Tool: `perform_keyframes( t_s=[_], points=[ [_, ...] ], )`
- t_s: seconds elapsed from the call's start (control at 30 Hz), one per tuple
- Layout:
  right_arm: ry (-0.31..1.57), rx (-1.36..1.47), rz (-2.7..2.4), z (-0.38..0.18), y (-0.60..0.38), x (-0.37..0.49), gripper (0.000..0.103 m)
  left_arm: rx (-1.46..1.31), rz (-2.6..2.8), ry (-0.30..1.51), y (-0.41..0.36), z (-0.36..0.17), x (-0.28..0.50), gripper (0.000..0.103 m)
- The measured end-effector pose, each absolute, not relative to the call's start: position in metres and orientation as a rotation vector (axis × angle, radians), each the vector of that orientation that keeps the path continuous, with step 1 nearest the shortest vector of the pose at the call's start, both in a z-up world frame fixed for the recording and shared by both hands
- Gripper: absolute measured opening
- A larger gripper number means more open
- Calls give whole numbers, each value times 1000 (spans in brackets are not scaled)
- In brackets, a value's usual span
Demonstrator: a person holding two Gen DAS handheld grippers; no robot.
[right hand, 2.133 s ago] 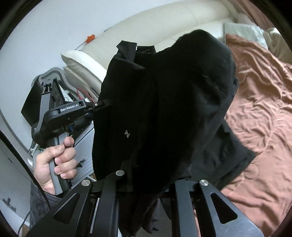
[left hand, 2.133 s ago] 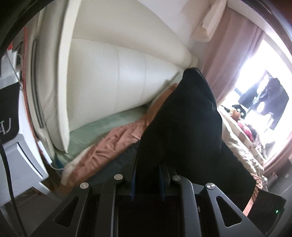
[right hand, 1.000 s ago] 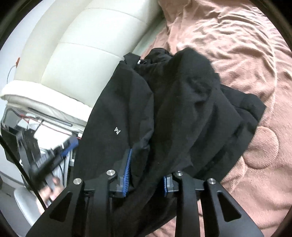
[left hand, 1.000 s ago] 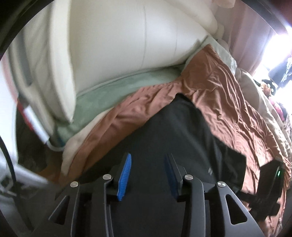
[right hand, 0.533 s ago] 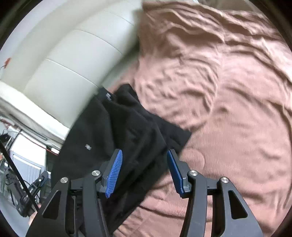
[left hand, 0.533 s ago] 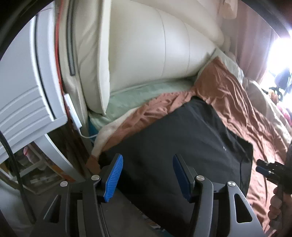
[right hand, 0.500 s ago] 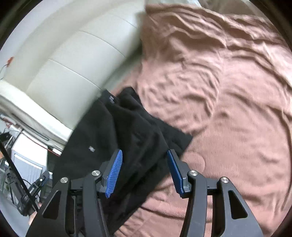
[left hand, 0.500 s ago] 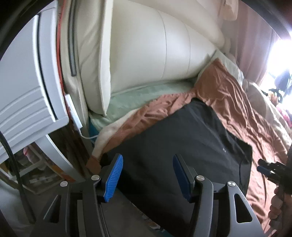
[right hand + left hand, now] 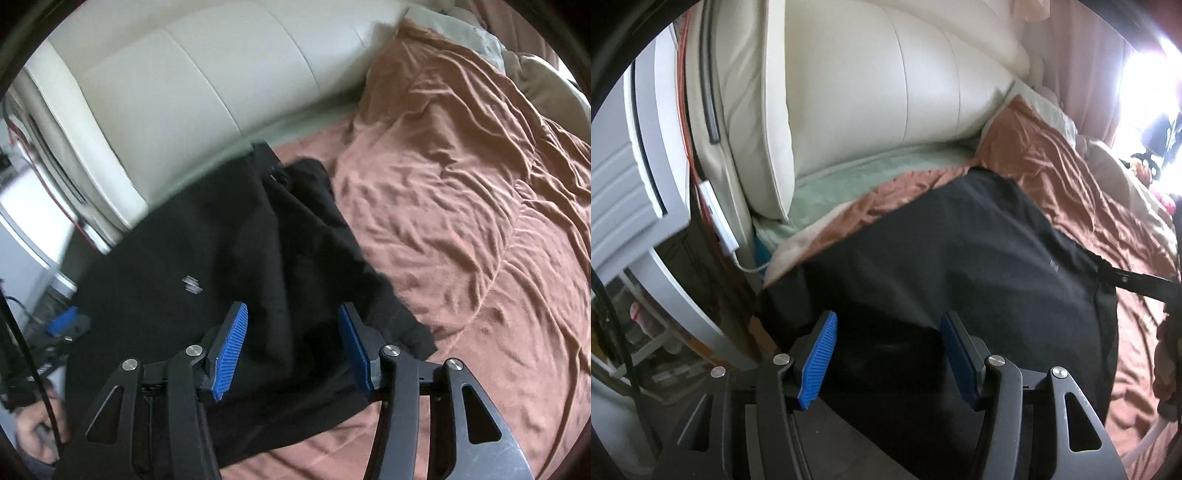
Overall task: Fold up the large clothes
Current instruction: 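Lower the bundle onto the bed beside the headboard and open both tools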
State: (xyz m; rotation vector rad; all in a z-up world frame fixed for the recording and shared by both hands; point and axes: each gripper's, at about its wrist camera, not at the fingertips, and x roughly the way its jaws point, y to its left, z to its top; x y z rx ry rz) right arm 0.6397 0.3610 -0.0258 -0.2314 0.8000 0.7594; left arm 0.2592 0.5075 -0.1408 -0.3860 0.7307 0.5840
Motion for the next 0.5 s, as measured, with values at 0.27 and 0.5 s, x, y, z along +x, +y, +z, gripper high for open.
perform_keyframes(
  t_s=[0.27, 0.5],
  points=[
    [848, -253, 728, -49, 353, 646, 47, -382, 553, 748, 476, -149, 248, 59],
    [885, -276, 638, -45, 324, 641, 47, -438, 524, 770, 453, -147, 225, 59]
  ],
)
